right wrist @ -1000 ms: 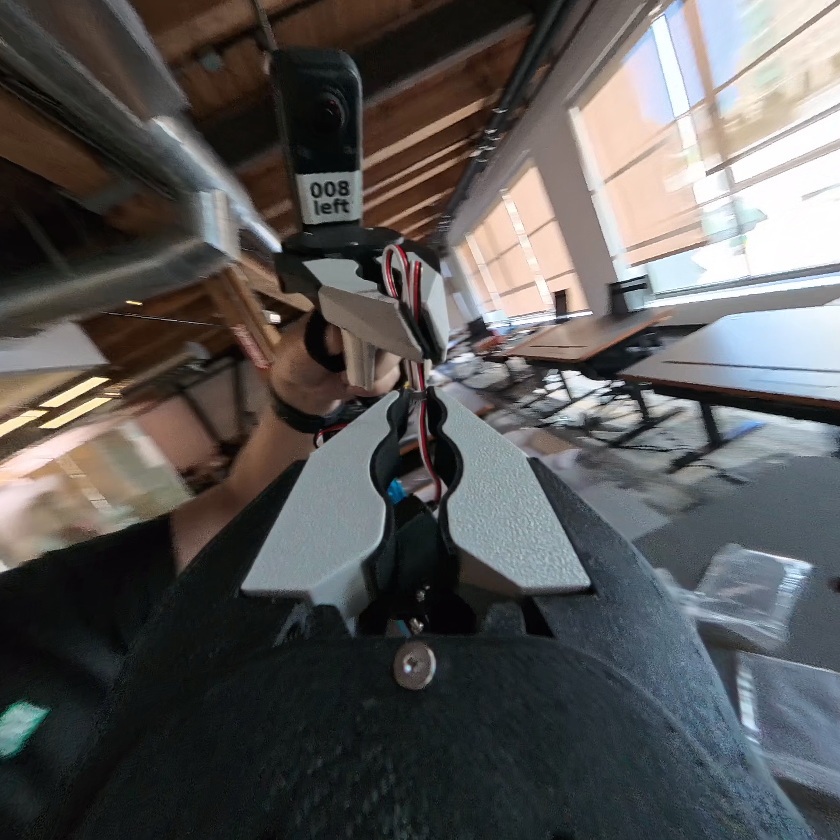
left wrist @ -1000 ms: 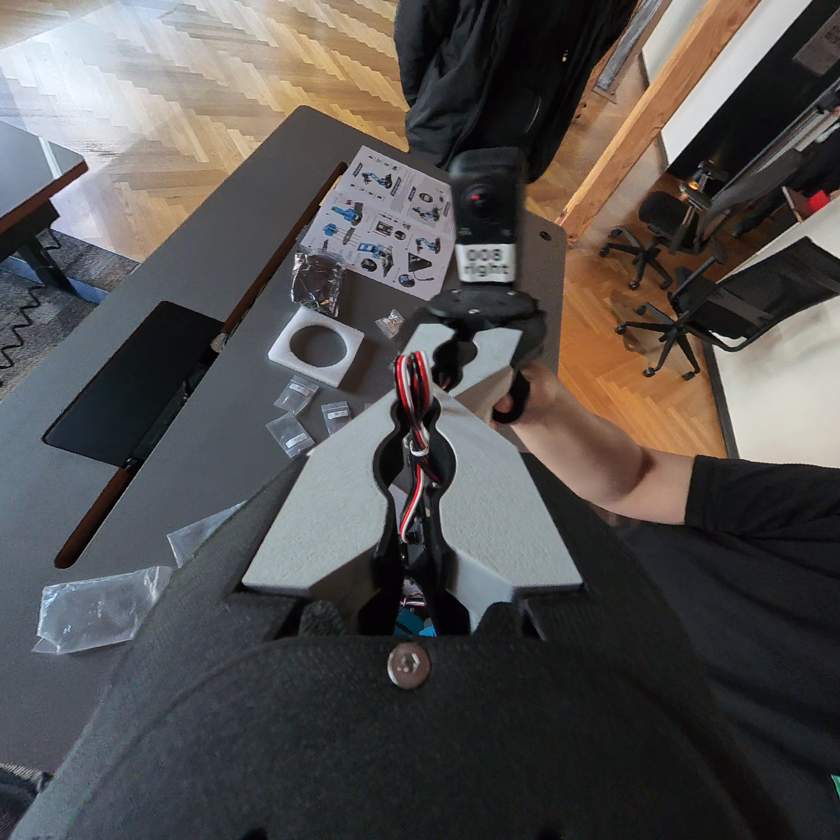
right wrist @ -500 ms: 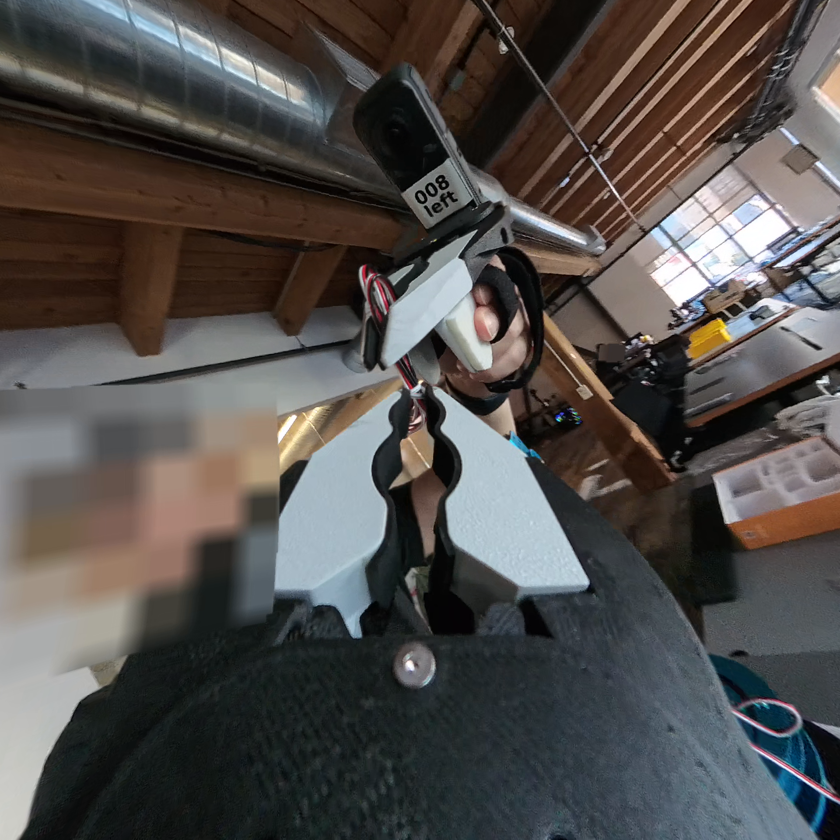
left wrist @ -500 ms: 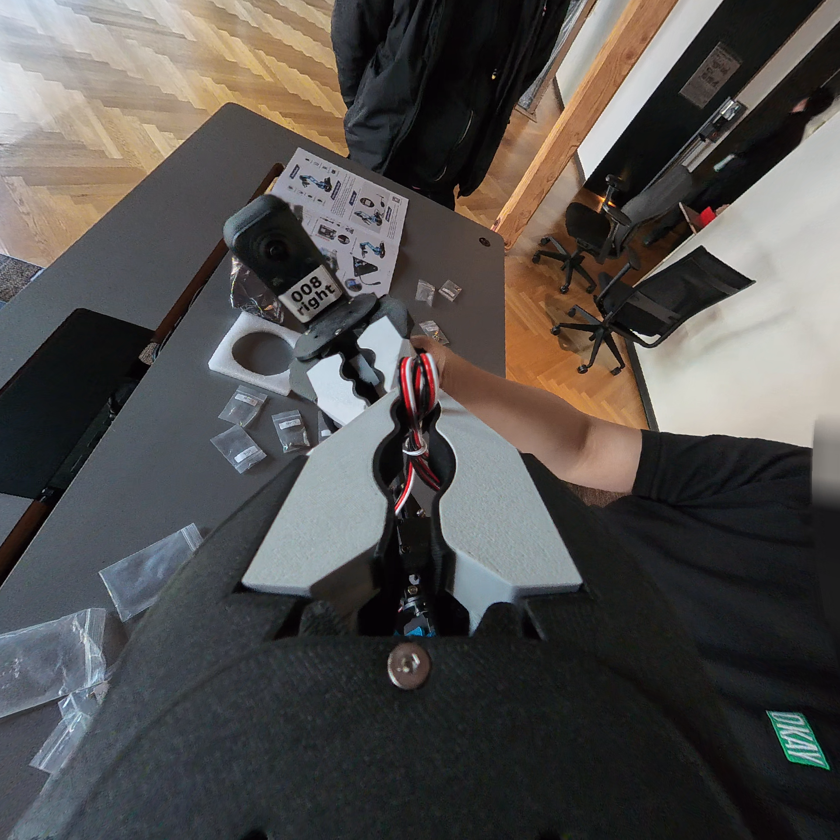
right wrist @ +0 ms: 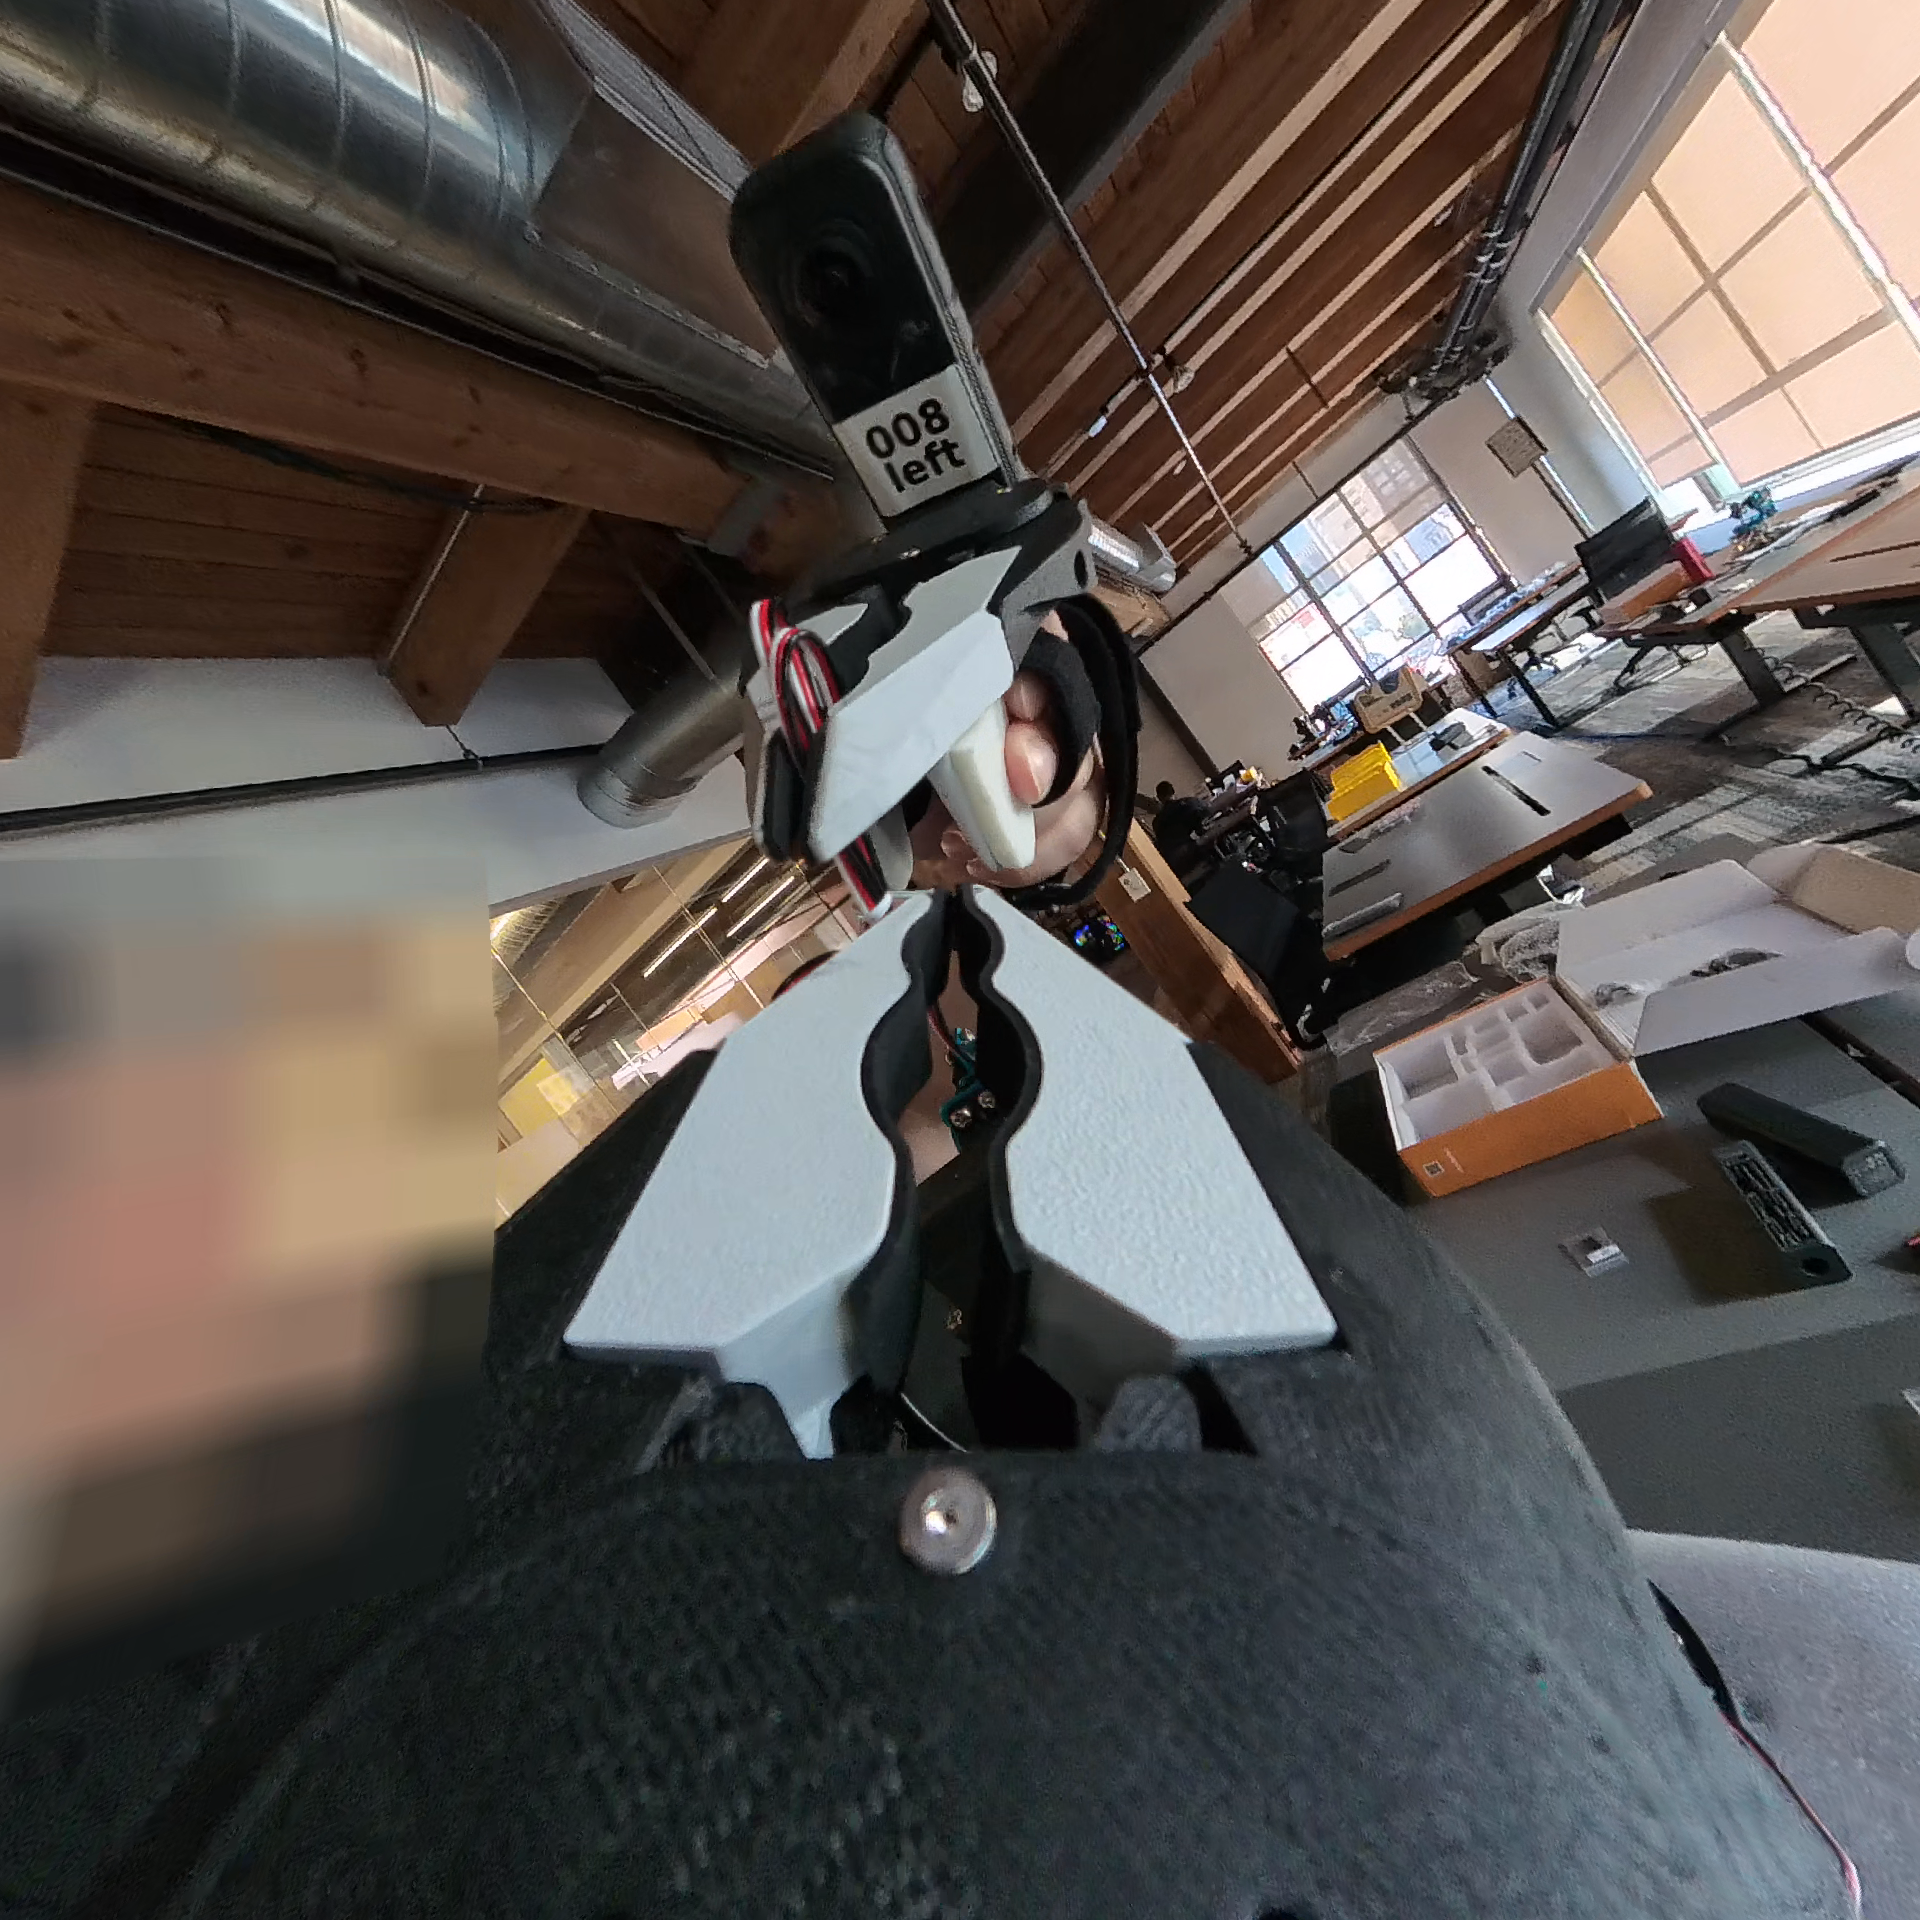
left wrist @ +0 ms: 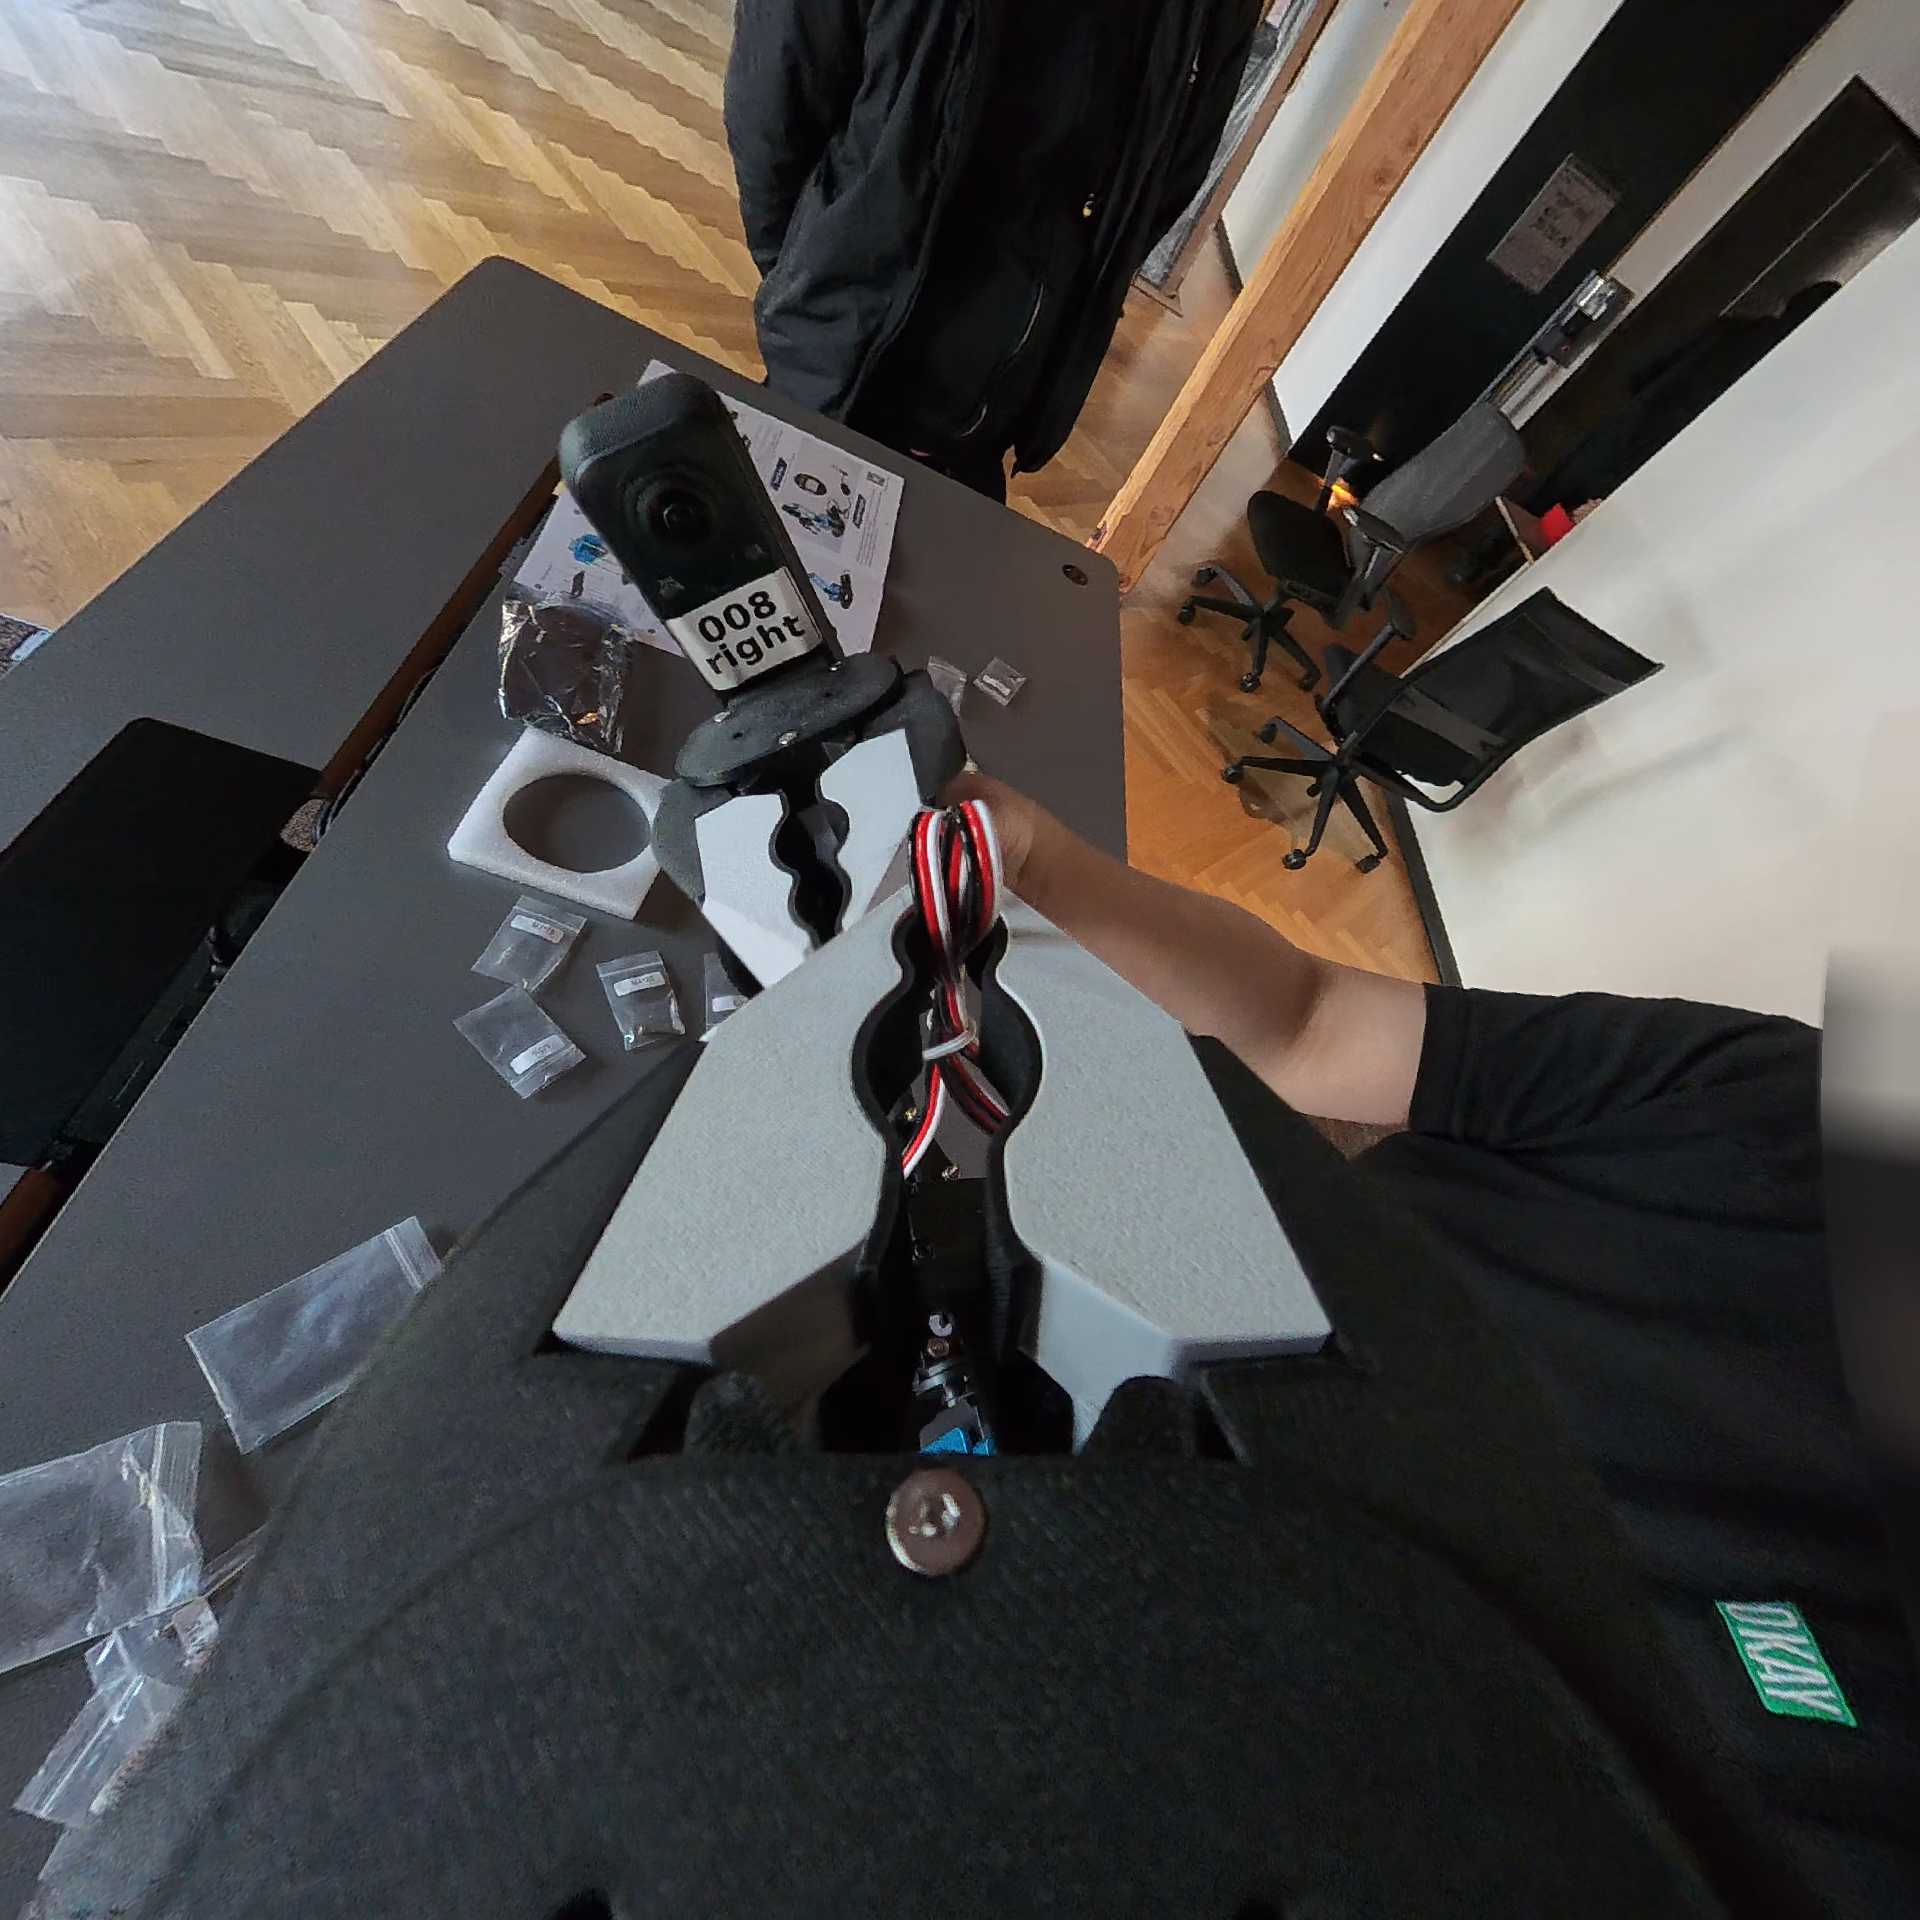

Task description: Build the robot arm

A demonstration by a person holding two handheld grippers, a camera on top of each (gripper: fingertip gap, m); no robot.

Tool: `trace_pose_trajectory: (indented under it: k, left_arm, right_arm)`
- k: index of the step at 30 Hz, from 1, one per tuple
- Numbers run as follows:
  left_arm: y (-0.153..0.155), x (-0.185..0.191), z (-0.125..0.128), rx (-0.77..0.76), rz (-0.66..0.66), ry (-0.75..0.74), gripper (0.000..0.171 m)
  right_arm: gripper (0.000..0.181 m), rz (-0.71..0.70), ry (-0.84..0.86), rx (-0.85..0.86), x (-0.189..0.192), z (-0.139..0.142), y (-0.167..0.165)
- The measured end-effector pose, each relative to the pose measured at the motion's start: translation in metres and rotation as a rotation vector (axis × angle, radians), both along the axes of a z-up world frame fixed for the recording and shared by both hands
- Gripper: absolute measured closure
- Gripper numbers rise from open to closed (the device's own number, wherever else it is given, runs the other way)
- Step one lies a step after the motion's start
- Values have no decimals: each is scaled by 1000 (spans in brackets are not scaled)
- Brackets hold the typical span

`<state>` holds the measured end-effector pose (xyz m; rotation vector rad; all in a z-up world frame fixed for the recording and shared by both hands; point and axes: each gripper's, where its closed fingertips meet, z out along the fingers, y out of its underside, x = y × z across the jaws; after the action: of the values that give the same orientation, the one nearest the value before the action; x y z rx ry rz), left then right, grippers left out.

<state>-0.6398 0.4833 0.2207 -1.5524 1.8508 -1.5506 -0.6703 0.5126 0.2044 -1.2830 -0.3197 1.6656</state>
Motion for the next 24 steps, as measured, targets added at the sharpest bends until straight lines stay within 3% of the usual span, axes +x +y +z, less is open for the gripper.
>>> trace_pose_trajectory:
  k: [5,8,12,16,19,22,24]
  left_arm:
    - [-1,2,-1,6,4,1,169]
    - [7,0,0,25,37,-10,169]
    - [14,-3,1,7,64,-12,169]
    - [14,-2,1,18,81,-18,169]
    - [12,1,0,37,99,-15,169]
    - [10,3,-2,95,116,-10,170]
    - [7,3,-2,137,111,-2,170]
  right_arm:
    - [181,18,-6,-3,-8,1,1]
    - [172,-146,-52,34,9,-4,8]
    - [177,-358,-146,58,31,-9,9]
    - [171,-403,-185,105,21,7,-6]
    - [164,-421,-292,17,4,-1,-2]
    - [157,-376,-264,-10,-15,7,-4]
    - [162,-380,-273,-50,-20,5,0]
